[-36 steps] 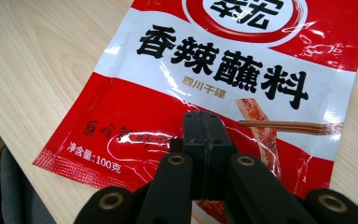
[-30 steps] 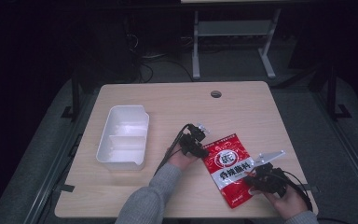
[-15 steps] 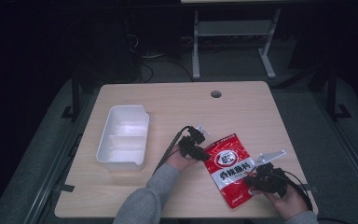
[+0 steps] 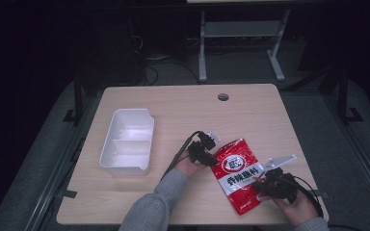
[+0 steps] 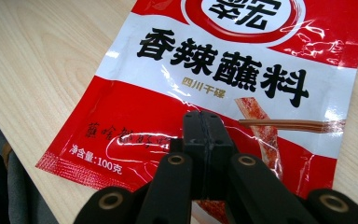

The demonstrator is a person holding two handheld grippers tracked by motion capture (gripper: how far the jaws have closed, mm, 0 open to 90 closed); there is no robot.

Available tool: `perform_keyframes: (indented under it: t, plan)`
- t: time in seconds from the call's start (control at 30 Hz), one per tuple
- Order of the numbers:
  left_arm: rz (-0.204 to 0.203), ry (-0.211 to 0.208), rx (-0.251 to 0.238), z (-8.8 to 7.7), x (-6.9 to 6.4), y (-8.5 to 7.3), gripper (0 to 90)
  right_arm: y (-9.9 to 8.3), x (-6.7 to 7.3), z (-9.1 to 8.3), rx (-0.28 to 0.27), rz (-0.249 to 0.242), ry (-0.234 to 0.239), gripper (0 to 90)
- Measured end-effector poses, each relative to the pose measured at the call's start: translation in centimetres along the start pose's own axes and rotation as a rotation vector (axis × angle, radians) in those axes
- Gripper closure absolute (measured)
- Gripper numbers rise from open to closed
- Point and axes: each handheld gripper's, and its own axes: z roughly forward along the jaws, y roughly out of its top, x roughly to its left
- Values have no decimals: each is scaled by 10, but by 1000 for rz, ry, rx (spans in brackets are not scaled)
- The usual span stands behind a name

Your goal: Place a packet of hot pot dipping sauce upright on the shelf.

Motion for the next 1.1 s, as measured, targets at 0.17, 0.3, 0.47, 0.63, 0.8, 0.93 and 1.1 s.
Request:
perform_keyframes:
  t: [0.17,0.3,0.47,0.63,0.8,0.93,1.1]
  plan:
    - [18,8,-17,-6,-3,0,839,0,0,0,-2,3,3,886]
    - [34,4,-25,-11,-6,0,878,-1,-1,0,-5,10,10,885]
    - [45,6,-35,-15,-8,-1,891,-1,-2,0,-7,12,13,880]
    - [74,2,-61,-27,-16,2,892,-2,-3,0,-14,26,38,840]
    - [112,-5,-80,-36,-25,3,893,-1,-5,0,-10,36,66,777]
    - [146,-1,-85,-41,-32,3,894,3,-4,-4,4,19,52,690]
    - [160,4,-119,-50,-38,3,894,9,-22,-19,-44,44,20,565]
